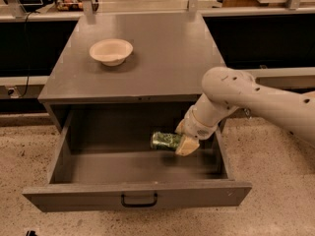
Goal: Place green can into top drawer
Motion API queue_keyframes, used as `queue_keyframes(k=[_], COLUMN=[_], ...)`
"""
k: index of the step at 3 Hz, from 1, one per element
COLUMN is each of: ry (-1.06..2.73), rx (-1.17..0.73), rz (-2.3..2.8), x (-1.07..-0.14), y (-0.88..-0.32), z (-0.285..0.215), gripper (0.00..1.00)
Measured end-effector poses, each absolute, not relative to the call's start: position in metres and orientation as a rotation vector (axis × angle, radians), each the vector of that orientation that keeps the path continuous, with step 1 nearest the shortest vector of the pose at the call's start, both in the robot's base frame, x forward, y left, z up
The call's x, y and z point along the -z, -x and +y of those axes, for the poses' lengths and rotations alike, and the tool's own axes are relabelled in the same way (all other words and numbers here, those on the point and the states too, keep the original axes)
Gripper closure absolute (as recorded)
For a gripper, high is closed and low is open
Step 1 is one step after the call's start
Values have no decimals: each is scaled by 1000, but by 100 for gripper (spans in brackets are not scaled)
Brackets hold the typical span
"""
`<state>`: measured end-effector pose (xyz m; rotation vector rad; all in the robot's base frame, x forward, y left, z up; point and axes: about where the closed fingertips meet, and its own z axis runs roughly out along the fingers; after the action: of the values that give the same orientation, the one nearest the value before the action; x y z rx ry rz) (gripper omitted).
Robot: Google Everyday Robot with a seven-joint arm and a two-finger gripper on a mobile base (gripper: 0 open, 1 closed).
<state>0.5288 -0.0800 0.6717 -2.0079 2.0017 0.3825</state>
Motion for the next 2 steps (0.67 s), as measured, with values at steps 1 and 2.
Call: queue_keyframes(k=[1, 2], ry=[2012, 2027], rx=[-373, -363], rz=[1998, 1989], x=[-655, -645], y=[-526, -524], z=[-78, -75], gripper=[73, 50])
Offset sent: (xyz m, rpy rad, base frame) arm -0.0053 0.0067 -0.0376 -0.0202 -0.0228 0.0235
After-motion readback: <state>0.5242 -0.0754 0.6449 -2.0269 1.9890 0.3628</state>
